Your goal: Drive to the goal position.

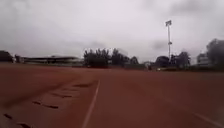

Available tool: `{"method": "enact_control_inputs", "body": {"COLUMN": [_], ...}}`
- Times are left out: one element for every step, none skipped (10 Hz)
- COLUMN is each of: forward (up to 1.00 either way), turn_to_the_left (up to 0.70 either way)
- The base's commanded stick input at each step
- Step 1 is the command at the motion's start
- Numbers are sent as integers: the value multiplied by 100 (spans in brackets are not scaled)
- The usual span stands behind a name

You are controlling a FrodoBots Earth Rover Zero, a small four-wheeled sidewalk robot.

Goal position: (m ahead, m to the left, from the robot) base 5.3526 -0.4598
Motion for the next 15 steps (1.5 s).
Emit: {"method": "enact_control_inputs", "body": {"forward": [50, 50, 50, 50, 50, 50, 50, 50, 50, 50, 50, 50, 50, 50, 50], "turn_to_the_left": [0, -3, -30, -33, -12, 0, 0, 0, 0, 0, 0, -50, -50, -26, -3]}}
